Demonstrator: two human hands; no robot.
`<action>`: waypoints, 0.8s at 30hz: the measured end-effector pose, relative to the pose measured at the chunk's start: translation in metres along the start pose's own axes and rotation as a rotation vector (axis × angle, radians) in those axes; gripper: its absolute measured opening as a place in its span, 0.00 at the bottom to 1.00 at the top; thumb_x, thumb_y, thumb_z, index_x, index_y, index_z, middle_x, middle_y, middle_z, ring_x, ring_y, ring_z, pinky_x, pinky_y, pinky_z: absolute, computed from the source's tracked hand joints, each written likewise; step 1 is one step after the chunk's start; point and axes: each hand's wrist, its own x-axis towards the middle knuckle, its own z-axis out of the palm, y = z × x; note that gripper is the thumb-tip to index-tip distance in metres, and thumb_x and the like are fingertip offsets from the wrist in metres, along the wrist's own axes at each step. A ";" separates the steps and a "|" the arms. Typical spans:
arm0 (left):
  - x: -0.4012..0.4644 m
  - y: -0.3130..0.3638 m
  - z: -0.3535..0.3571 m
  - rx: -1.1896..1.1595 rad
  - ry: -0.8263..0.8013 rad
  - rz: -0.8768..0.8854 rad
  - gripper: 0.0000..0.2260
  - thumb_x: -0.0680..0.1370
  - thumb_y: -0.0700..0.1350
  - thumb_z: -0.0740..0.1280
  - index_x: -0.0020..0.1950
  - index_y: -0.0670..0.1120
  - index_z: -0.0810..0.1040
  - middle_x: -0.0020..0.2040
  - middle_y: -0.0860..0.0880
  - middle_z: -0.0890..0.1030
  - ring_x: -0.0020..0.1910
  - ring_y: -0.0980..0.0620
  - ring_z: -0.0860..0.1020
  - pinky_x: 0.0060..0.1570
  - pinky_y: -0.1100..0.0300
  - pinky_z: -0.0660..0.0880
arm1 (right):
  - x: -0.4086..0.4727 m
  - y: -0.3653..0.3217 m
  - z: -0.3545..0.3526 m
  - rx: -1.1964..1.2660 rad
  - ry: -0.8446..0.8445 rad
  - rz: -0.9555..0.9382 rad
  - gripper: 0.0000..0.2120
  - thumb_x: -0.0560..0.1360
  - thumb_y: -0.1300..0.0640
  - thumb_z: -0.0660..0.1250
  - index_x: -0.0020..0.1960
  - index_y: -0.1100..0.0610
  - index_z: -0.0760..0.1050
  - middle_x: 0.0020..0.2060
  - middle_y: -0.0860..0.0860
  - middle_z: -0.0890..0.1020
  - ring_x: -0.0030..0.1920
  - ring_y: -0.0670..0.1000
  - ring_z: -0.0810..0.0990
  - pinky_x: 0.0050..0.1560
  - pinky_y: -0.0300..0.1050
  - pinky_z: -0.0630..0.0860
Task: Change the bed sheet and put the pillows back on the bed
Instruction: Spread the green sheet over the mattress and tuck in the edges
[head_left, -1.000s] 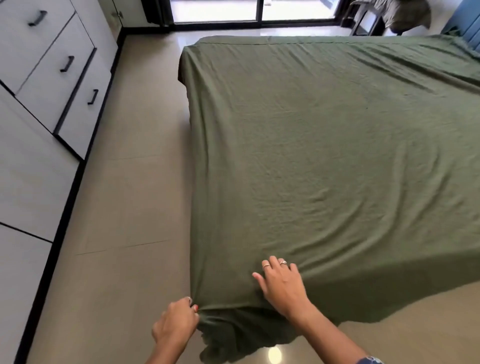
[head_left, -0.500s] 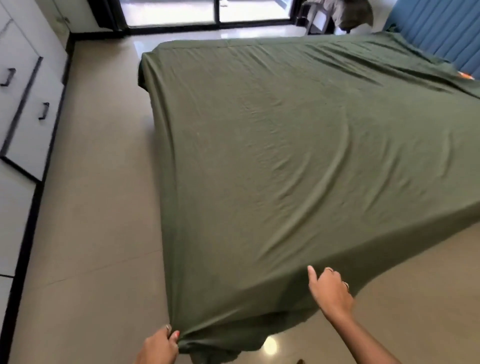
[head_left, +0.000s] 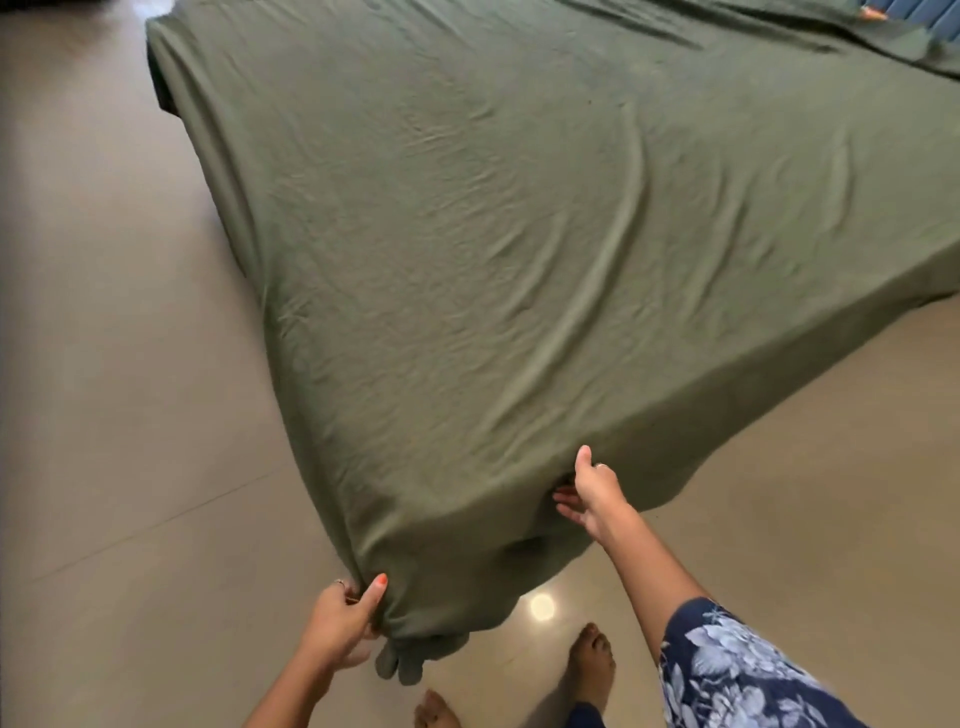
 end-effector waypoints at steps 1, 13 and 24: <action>0.006 -0.002 0.002 0.025 0.042 0.049 0.14 0.78 0.47 0.68 0.39 0.42 0.68 0.33 0.43 0.74 0.30 0.47 0.73 0.33 0.56 0.71 | 0.003 -0.001 0.001 0.011 0.020 -0.021 0.15 0.82 0.46 0.53 0.47 0.57 0.68 0.43 0.56 0.77 0.35 0.52 0.77 0.33 0.44 0.74; -0.004 -0.002 -0.021 0.755 0.096 0.189 0.15 0.77 0.57 0.62 0.36 0.51 0.65 0.48 0.53 0.77 0.57 0.53 0.77 0.57 0.61 0.71 | -0.038 0.029 -0.038 -0.218 0.073 -0.120 0.13 0.82 0.52 0.56 0.44 0.60 0.69 0.27 0.54 0.70 0.24 0.48 0.66 0.20 0.36 0.59; -0.027 0.044 -0.012 0.977 0.215 0.361 0.14 0.78 0.63 0.54 0.47 0.55 0.71 0.60 0.54 0.77 0.59 0.57 0.77 0.58 0.64 0.71 | -0.016 0.001 -0.082 -0.362 -0.053 -0.064 0.16 0.82 0.49 0.55 0.45 0.60 0.72 0.32 0.54 0.76 0.25 0.48 0.71 0.23 0.36 0.63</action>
